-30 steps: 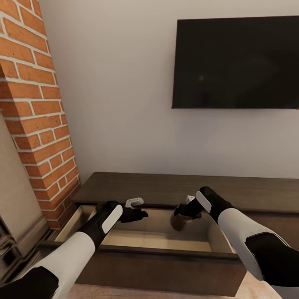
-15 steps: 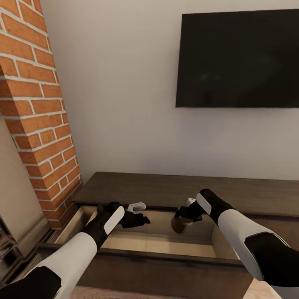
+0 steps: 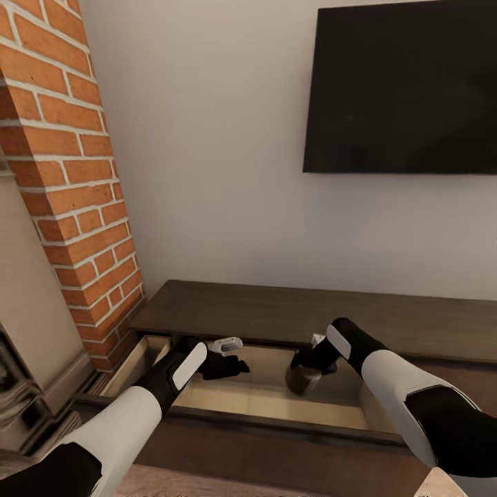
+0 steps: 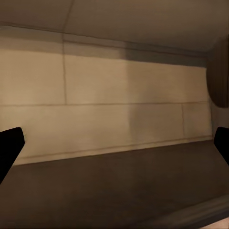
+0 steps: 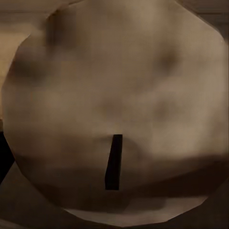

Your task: Place each of the two pumpkins and all three candles from the living room inside a cabinet in the living room (use any cabinet), then make sure every cabinet is closed, and position the cauldron so it is next to a table in the living room.

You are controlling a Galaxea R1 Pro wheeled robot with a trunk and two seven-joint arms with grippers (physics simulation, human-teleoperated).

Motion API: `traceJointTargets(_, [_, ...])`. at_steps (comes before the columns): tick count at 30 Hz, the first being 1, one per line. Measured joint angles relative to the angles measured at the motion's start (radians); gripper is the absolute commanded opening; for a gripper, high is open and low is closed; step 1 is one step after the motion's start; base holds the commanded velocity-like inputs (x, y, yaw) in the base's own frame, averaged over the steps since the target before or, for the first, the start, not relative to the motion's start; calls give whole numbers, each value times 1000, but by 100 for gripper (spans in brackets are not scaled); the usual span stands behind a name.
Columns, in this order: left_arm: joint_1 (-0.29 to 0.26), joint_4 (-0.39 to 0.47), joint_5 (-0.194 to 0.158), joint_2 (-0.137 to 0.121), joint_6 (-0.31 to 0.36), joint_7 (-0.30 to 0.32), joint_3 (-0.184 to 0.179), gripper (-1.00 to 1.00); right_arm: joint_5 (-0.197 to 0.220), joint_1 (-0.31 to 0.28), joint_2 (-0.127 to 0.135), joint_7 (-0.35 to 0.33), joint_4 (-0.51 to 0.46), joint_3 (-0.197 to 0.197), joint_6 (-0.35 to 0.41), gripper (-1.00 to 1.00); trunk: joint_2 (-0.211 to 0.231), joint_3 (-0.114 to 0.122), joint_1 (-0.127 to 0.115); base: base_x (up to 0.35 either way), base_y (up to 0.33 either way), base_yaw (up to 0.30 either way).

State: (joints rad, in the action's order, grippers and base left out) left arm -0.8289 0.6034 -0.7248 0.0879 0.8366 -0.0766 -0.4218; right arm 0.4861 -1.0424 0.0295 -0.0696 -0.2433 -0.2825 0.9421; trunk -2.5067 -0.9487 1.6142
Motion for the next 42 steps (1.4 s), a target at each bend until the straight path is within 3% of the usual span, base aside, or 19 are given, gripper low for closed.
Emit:
traceJointTargets(17, [0, -1, -1, 0, -2, -1, 0, 100, 3, 0, -8, 0, 16, 2, -7, -100, 0, -14, 0, 0, 0, -155])
traceJointTargets(24, [0, -7, -1, -1, -5, -1, 2, 100, 3, 0, -28, 0, 18, -4, -42, -100, 0, -20, 0, 0, 0, 67])
traceJointTargets(37, [0, -51, 1, 1, -10, -1, 2, 100, -1, 0, -34, 0, 29, -1, -78, -100, 0, -39, 0, 0, 0, 105])
traceJointTargets(42, [0, -53, 2, 15, -12, -1, 2, 100, 1, 0, -35, 0, 36, -1, -87, -100, 0, -45, 0, 0, 0, 32])
